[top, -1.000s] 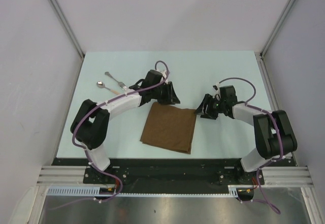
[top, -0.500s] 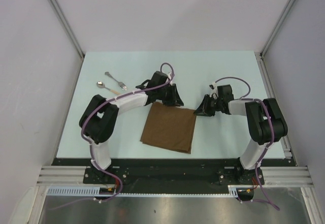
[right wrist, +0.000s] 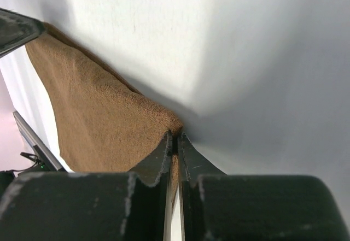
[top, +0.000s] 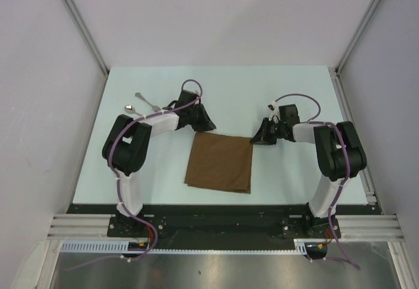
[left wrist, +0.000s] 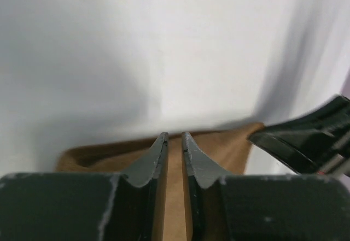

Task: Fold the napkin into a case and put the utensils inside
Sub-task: Turn over the upper triangle folded napkin at the center of the board.

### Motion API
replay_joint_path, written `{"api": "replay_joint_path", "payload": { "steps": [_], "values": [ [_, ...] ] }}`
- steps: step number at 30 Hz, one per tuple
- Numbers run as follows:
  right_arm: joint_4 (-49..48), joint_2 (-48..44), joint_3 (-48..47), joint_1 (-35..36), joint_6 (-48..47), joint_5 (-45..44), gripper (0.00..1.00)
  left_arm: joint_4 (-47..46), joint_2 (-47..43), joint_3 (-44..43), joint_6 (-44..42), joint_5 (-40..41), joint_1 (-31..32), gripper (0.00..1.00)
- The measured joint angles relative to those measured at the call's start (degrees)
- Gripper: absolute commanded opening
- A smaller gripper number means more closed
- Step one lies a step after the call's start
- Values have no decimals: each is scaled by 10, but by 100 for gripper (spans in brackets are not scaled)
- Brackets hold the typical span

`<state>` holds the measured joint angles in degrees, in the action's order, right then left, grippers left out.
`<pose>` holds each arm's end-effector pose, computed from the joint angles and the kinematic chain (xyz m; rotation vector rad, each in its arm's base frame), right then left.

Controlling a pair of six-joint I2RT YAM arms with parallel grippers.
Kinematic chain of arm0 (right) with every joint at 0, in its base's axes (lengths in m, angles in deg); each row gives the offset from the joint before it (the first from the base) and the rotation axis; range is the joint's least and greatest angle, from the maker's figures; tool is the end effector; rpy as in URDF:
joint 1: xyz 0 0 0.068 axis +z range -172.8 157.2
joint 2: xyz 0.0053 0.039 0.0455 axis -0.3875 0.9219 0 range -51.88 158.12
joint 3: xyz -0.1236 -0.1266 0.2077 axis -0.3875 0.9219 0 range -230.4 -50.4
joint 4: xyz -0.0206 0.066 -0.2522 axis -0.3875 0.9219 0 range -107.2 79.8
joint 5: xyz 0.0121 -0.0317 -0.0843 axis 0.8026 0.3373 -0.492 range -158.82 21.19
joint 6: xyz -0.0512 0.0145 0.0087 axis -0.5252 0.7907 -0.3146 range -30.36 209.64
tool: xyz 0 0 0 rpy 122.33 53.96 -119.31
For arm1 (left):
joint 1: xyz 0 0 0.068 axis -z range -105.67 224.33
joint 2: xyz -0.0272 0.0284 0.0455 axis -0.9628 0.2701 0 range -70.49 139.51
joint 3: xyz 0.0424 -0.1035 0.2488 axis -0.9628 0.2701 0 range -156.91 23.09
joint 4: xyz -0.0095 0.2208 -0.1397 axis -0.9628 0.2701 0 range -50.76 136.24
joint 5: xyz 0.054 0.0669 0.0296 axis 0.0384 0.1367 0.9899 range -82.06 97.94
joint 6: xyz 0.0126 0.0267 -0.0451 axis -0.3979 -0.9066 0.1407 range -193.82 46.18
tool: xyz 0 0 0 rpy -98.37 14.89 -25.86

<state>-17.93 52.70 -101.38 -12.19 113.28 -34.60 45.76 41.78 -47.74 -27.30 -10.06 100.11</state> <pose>0.3331 0.0828 0.1250 0.0273 2.5341 0.9907 0.3694 -0.1907 0.1606 -0.3096 2.5636 -0.9139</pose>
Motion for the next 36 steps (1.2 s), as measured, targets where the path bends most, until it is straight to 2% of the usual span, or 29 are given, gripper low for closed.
{"api": "replay_joint_path", "payload": {
  "steps": [8, 11, 13, 15, 18, 21, 25, 26, 29, 30, 32, 36],
  "values": [
    [8, 44, -65, -5, -18, -12, 8, 21, 31, -10, -14, 52, -26, 18],
    [24, 64, -105, -6, -29, -27, 20, 50, 30, -27, -32, 82, -26, 24],
    [36, 71, -125, -6, -37, -42, 33, 67, 23, -34, -47, 103, -26, 34],
    [52, 71, -141, -8, -47, -61, 45, 87, 3, -34, -60, 117, -27, 38],
    [87, 68, -166, -9, -60, -94, 52, 105, -42, -34, -73, 118, -27, 39],
    [135, 48, -173, -9, -68, -131, 54, 99, -87, -28, -76, 98, -27, 31],
    [172, -11, -151, -6, -65, -138, 50, 65, -126, 12, -69, 48, -27, 21],
    [174, -35, -135, -4, -63, -129, 41, 59, -126, 23, -64, 37, -27, 20],
    [175, -106, -75, 13, -52, -86, 24, 55, -109, 45, -59, 15, -27, 18],
    [175, -121, -59, 19, -48, -72, 22, 56, -96, 47, -56, 9, -29, 18],
    [170, -153, -14, 35, -39, -38, 17, 54, -75, 47, -54, 5, -32, 17],
    [160, -182, 72, 51, -28, 4, 15, 50, -43, 47, -49, 2, -44, 16]
  ]
}}
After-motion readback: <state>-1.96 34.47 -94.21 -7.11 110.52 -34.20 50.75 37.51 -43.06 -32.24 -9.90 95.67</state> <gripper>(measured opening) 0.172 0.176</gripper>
